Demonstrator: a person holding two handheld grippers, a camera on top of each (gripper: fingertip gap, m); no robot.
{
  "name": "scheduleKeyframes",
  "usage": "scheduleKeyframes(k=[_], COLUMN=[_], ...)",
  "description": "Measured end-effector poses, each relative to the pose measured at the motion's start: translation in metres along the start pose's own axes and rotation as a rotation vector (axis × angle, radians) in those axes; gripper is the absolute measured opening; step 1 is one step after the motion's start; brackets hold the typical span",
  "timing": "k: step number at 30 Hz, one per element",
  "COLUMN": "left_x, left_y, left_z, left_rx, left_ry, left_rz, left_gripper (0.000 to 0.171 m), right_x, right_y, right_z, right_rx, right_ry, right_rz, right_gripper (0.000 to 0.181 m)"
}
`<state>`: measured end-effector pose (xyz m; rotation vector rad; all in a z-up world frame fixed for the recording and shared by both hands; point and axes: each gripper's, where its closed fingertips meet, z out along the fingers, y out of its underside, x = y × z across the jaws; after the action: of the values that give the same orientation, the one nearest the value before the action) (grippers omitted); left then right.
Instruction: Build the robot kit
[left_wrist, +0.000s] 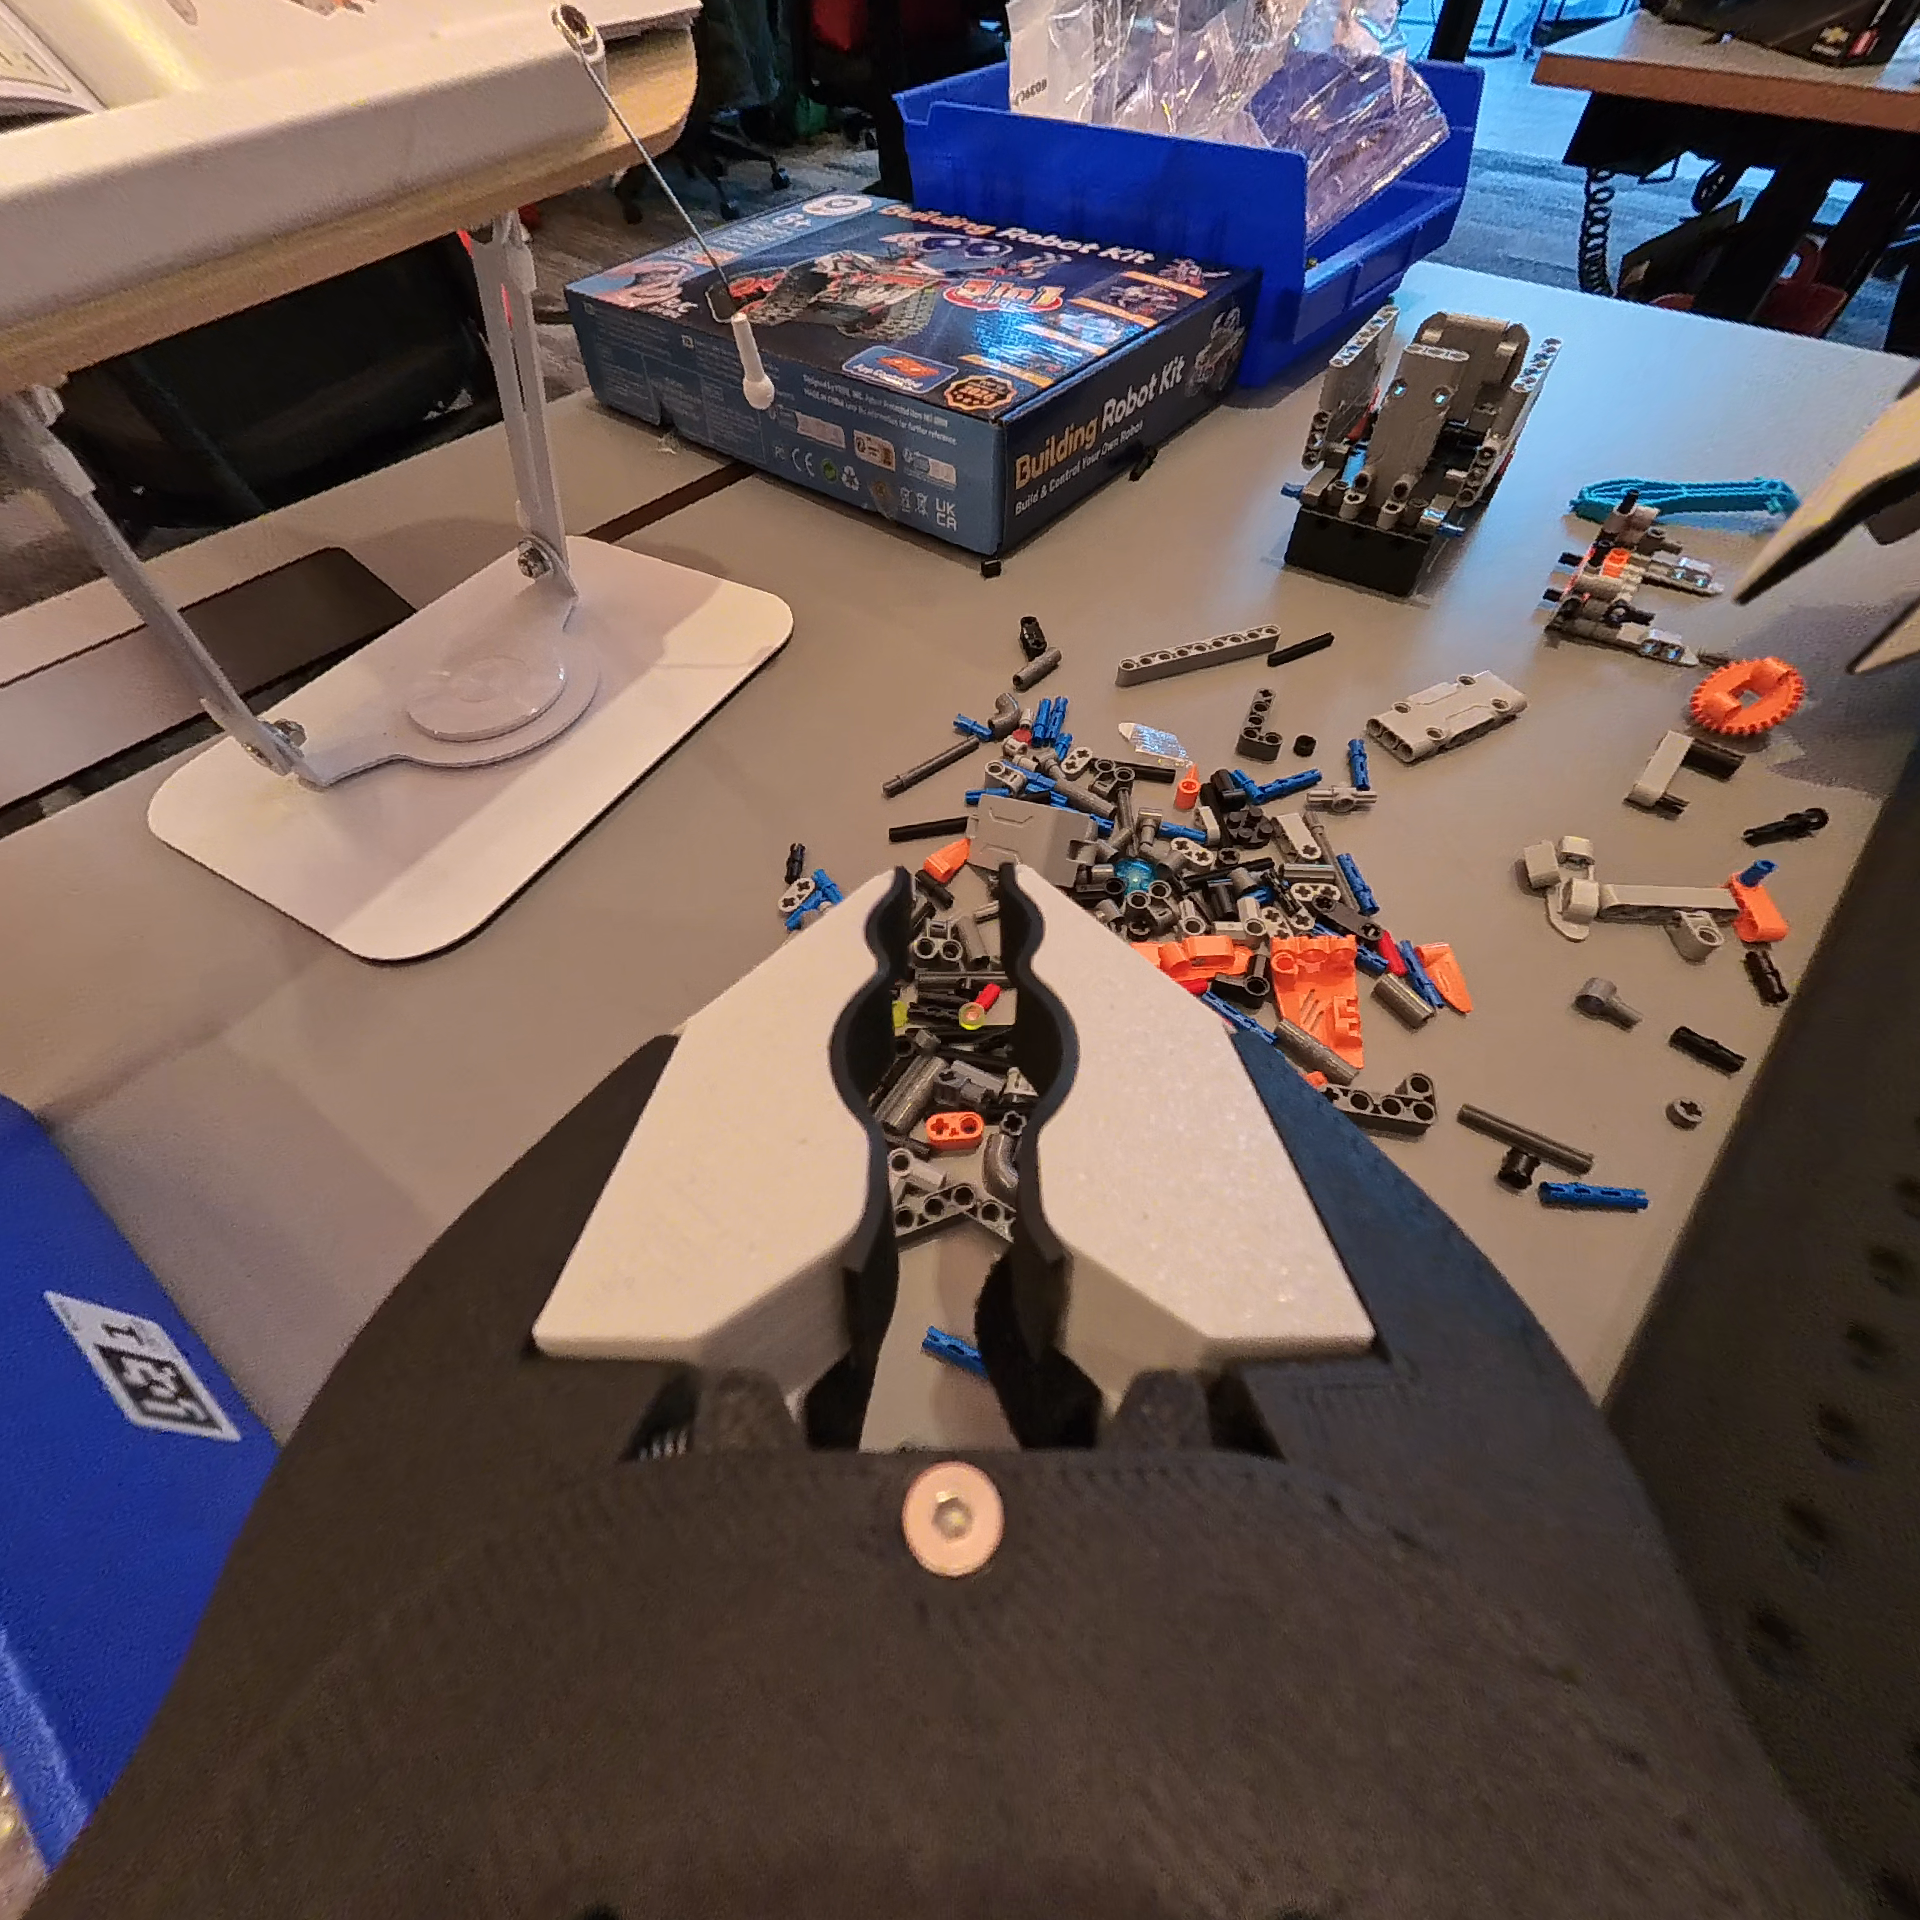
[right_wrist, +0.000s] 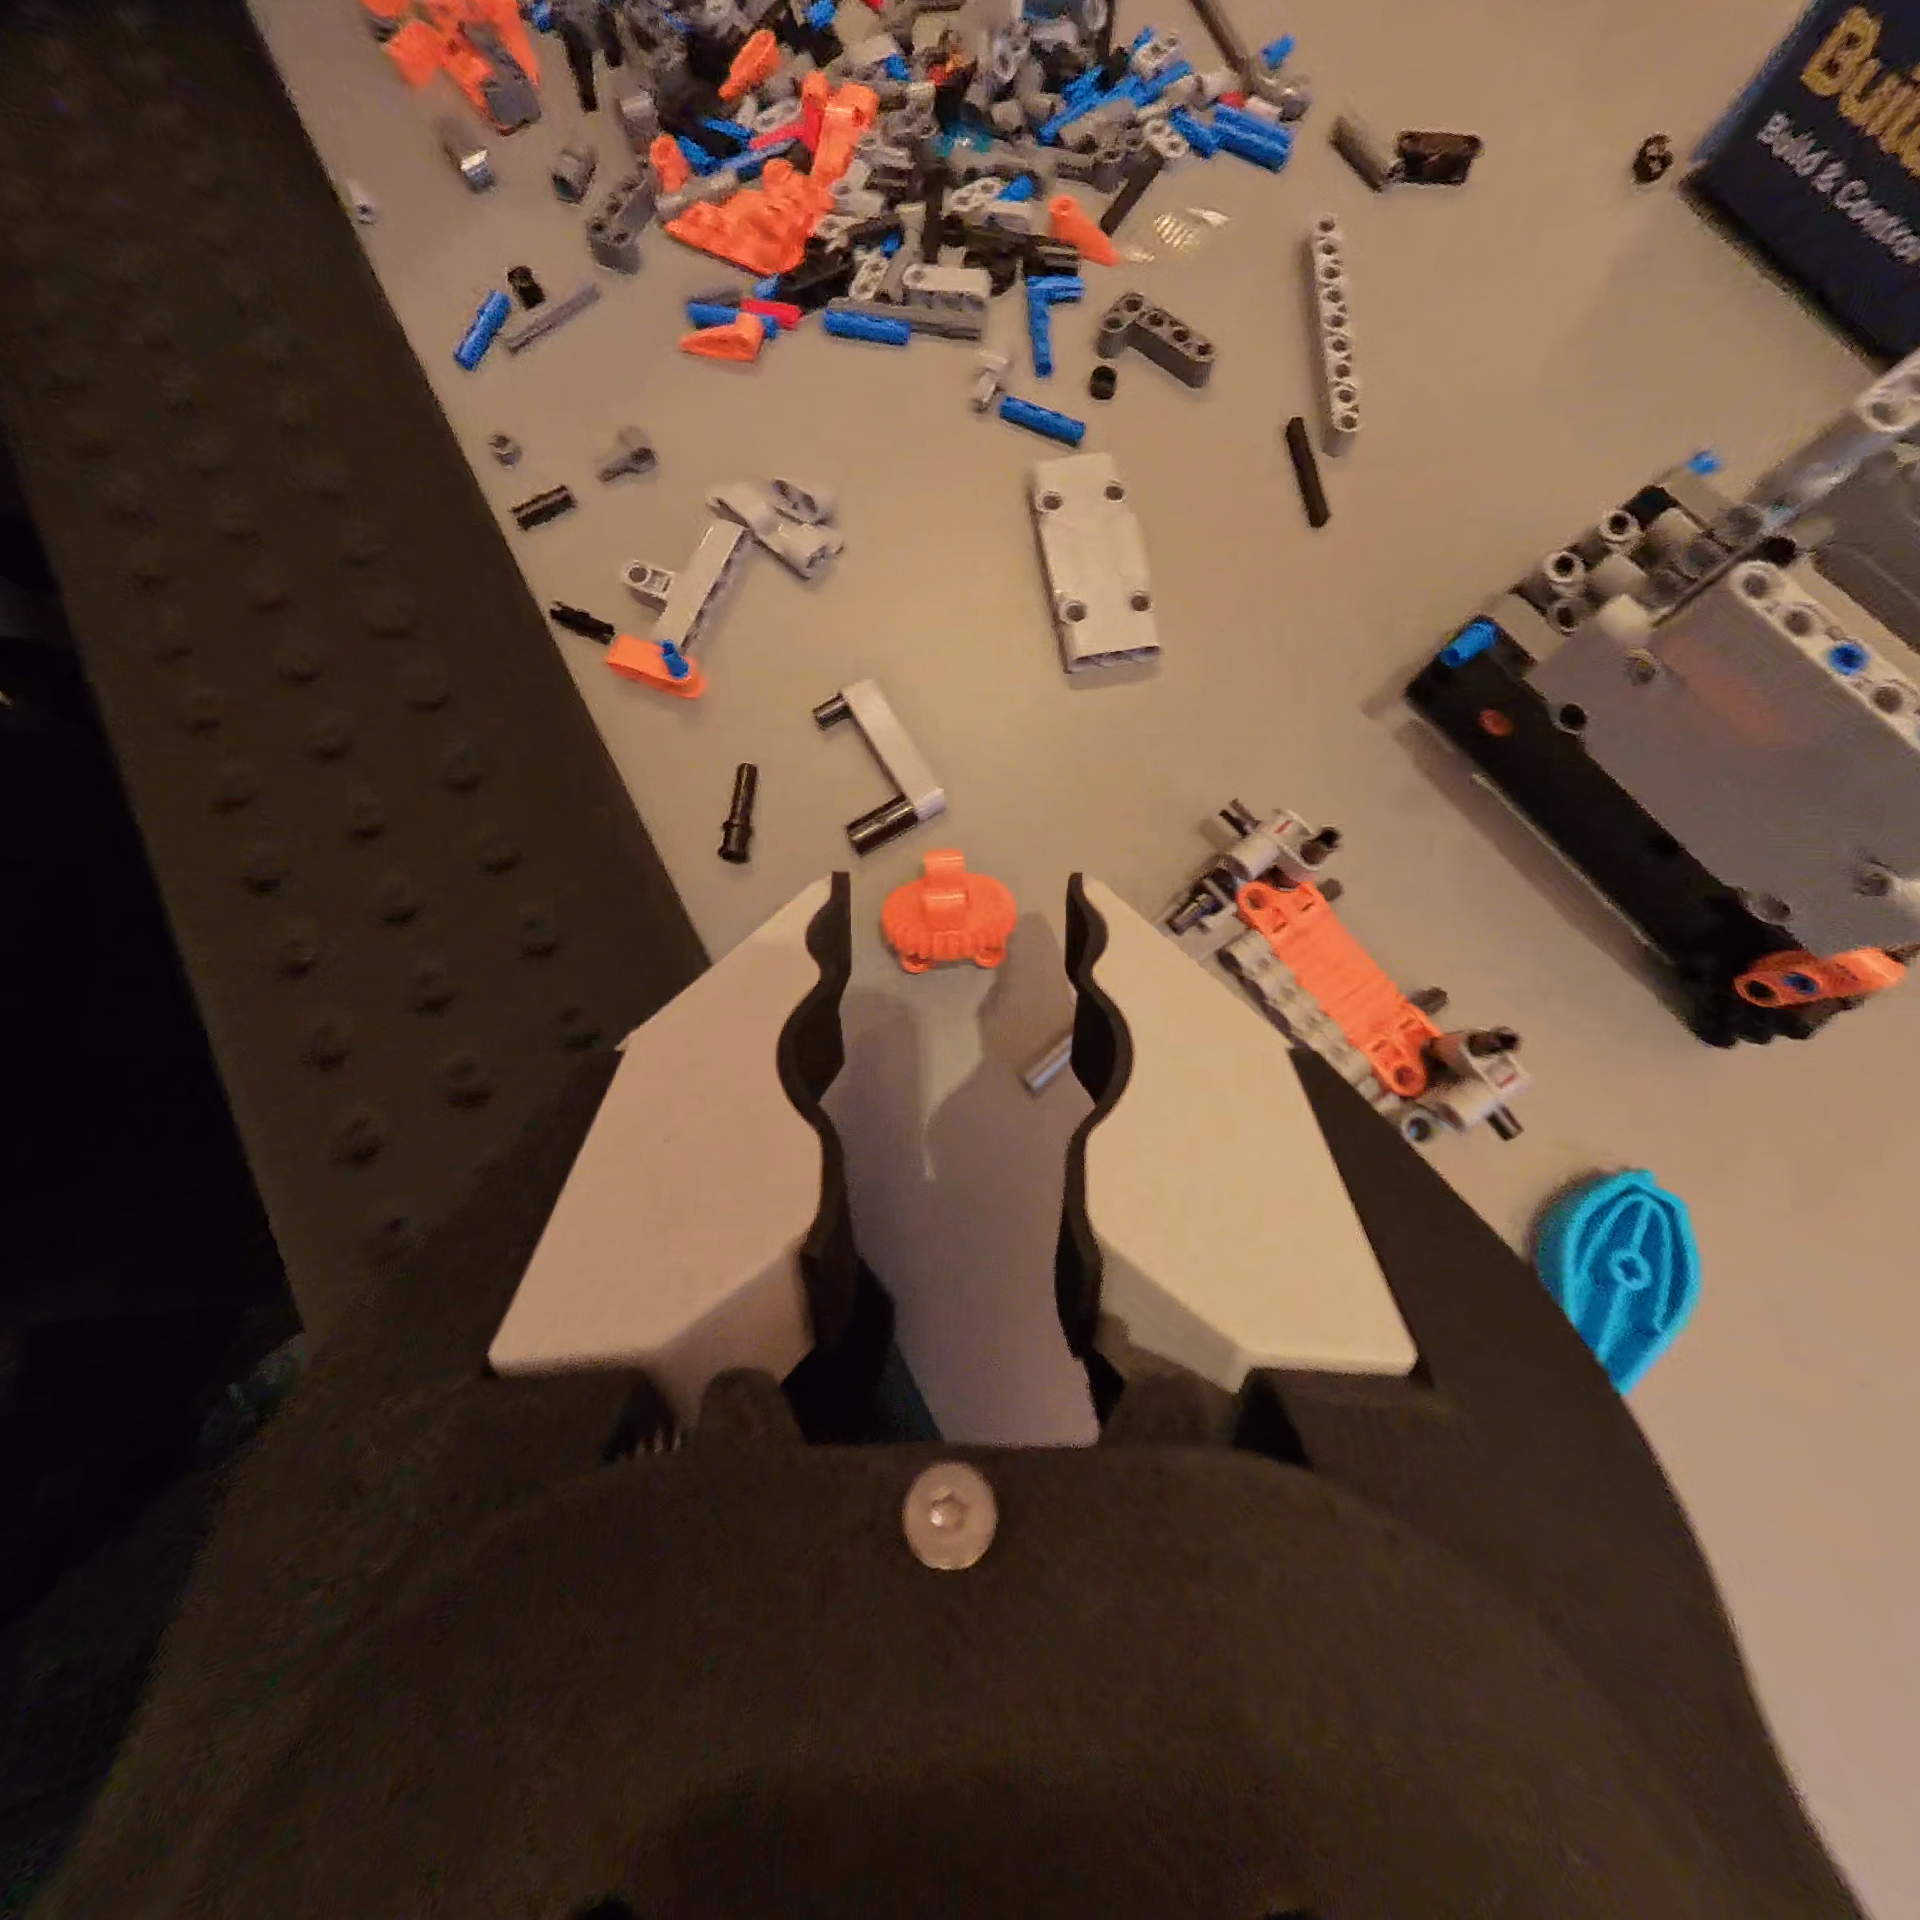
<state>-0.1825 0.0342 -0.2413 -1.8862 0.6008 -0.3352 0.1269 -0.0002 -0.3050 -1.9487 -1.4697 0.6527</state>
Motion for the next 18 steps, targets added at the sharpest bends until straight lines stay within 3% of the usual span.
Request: scheduleKeyframes(k=[11, 18], left_x=[0.002, 0.005], left_y=[0.002, 0.002], left_z=[0.002, 0.004], left_rx=[-0.007, -0.014], left_ry=[0.007, 0.017], left_rz=[-0.002, 0.006], left_gripper=[0.014, 0.015], right_x=[0.0, 0.008], right_y=[0.015, -0.017], right_z=[0.019, 0.01], right_rx=[-0.112, 0.001], right_ry=[0.03, 0.05], right_rz=[-0.04, -0.021], right_gripper=[0.028, 0.028])
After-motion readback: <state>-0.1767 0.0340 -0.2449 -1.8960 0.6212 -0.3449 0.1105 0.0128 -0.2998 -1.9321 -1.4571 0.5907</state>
